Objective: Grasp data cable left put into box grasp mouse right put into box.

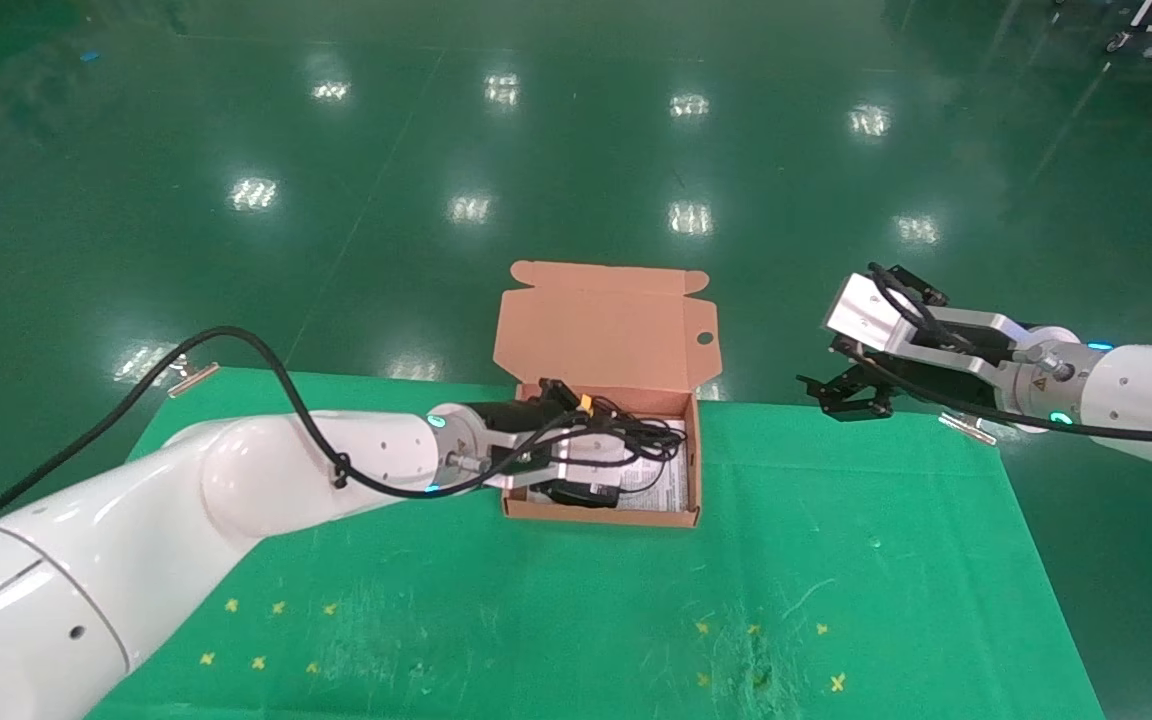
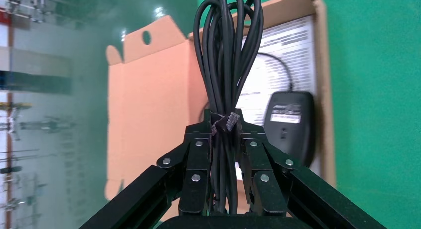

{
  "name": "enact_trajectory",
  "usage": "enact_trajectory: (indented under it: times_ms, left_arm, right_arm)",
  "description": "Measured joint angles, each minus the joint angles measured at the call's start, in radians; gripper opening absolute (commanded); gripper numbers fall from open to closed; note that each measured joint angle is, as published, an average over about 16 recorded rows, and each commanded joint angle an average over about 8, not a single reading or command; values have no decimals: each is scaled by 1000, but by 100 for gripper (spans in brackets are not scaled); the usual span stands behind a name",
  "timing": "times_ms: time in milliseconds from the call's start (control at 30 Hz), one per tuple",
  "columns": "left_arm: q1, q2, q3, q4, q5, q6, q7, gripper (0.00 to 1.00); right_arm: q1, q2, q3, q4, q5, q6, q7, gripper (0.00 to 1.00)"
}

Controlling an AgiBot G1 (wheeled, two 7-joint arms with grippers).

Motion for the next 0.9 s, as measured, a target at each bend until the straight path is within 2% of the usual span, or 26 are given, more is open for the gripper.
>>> enact_trajectory:
  times_ms: [133, 167, 600, 900]
  left_arm:
    - [-3, 0, 21, 0, -19, -2, 3, 96]
    - [-3, 0, 24, 1, -22, -1, 4, 100]
    - [-5, -6, 22, -4, -22, 0, 3, 100]
    - [-52, -56, -4, -34, -33, -11, -27, 100]
  right_arm:
    - [-2, 8, -1, 13, -8, 6, 11, 100]
    - [-2, 9, -1, 14, -9, 7, 12, 100]
    - [-2, 8, -1, 13, -9, 10, 12, 100]
    - [32, 22, 5, 37, -29, 8, -5, 100]
